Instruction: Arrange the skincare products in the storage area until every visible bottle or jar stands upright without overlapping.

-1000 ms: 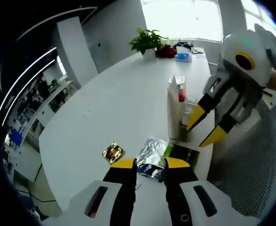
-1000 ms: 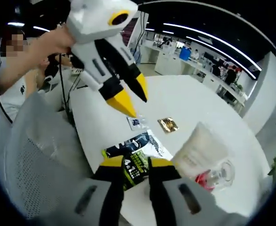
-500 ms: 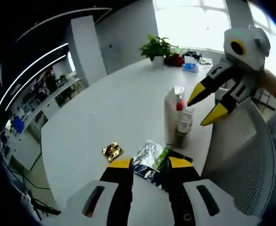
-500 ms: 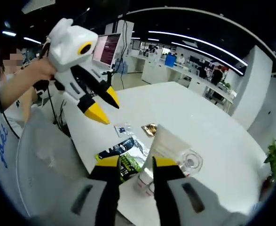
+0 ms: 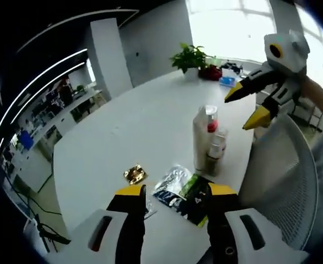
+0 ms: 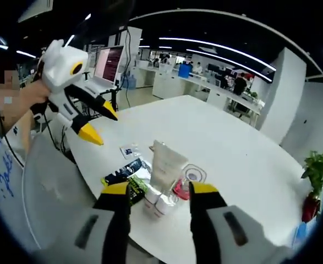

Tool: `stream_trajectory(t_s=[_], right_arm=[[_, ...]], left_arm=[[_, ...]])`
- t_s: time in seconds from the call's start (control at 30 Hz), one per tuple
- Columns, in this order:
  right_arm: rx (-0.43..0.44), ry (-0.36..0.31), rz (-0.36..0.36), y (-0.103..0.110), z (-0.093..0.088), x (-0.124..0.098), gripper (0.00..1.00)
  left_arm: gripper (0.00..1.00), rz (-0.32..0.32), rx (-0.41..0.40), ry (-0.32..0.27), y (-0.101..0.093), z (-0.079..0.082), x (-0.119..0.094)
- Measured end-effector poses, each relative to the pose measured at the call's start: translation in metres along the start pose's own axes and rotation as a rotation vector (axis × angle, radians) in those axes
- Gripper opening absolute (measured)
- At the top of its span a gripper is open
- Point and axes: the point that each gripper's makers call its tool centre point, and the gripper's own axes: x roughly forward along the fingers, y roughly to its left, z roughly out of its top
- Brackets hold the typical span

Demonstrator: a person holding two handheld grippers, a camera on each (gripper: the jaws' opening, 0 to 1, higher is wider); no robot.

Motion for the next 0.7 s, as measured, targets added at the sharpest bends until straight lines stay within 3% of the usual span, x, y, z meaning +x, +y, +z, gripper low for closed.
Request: stream_trajectory(t_s=[0.23,0.7], right_arm=[[0.011,0.027,0.022,-0.004,-0.01,-0.001,0.59],[0.015,-0.004,0.018,-0.014,-0.009,-0.009,0.78]], left_arm=[[0.56,0.018,-0.01,0.014,0.002,-0.004,-0.007],[0.76,0.015,-0.038,0.02,-0.002,-0.011,-0.02]])
